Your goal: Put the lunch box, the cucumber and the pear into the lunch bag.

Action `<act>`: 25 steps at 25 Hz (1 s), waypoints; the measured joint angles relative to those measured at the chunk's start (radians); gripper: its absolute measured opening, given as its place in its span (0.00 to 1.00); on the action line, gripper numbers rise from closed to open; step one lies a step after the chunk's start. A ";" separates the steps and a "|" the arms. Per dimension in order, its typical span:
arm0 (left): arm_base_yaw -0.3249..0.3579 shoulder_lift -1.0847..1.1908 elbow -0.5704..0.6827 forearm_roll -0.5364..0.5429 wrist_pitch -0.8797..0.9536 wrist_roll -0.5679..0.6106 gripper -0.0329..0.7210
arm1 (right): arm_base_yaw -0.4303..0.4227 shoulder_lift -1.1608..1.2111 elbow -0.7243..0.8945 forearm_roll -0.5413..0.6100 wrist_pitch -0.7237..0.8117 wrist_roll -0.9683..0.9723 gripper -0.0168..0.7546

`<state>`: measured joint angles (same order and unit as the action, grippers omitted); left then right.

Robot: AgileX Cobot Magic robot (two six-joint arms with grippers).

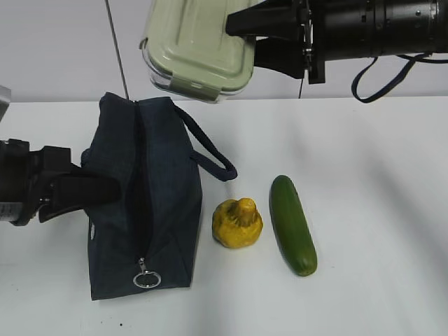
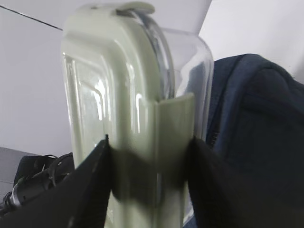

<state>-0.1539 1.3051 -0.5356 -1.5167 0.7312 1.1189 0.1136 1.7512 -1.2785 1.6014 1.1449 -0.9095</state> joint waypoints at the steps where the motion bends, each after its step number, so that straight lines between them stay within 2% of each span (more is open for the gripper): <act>1: 0.000 0.022 0.000 -0.035 0.023 0.033 0.02 | 0.010 0.000 -0.007 0.000 0.002 -0.004 0.49; 5: 0.000 0.103 0.000 -0.161 0.120 0.120 0.02 | 0.026 0.004 -0.034 0.035 0.014 -0.010 0.49; 7: 0.000 0.137 -0.001 -0.189 0.167 0.148 0.02 | 0.028 0.004 -0.035 0.066 0.014 -0.014 0.49; 19: 0.000 0.161 -0.001 -0.193 0.209 0.173 0.02 | 0.115 0.068 -0.036 0.102 0.008 -0.054 0.49; 25: 0.000 0.161 -0.001 -0.193 0.210 0.173 0.02 | 0.120 0.171 -0.036 0.102 -0.011 -0.056 0.49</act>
<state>-0.1539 1.4659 -0.5368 -1.7094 0.9407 1.2922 0.2340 1.9221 -1.3144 1.7032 1.1342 -0.9653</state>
